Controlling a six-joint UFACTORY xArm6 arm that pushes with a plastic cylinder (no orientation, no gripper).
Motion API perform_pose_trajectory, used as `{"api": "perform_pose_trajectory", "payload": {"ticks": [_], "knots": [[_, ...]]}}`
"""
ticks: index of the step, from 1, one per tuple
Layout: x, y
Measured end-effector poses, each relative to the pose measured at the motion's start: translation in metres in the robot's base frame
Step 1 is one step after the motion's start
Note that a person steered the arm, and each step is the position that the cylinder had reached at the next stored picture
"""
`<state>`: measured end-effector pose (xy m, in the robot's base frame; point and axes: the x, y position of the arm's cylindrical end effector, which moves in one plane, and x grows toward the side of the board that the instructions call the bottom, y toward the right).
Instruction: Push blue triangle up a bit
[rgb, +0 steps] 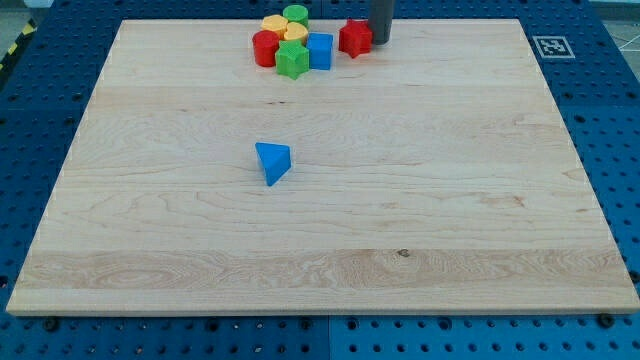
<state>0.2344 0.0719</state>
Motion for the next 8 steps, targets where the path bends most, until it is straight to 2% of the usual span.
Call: {"api": "perform_pose_trajectory", "payload": {"ticks": [2,5,6,7,8], "knots": [[-0.006,-0.043],[-0.036,-0.048],[-0.037,-0.044],[-0.034,-0.015],[-0.010,0.000]]}}
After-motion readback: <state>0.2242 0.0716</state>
